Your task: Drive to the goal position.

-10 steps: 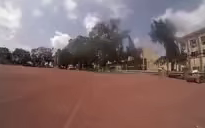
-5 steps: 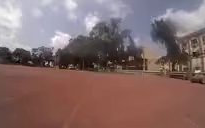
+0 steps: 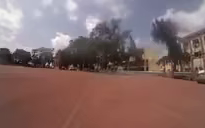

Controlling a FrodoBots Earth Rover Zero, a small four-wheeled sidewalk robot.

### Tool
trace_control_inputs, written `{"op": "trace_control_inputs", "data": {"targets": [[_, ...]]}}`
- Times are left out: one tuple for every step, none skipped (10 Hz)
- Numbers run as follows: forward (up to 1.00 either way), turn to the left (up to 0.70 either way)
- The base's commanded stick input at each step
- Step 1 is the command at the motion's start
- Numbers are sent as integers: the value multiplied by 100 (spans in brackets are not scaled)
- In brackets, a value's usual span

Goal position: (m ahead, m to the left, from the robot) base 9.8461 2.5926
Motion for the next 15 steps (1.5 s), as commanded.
{"op": "trace_control_inputs", "data": {"targets": [[70,0],[70,0],[70,0],[70,0],[70,0],[70,0],[70,0],[70,0],[70,0],[70,0],[70,0],[70,0],[70,0],[70,0],[70,0]]}}
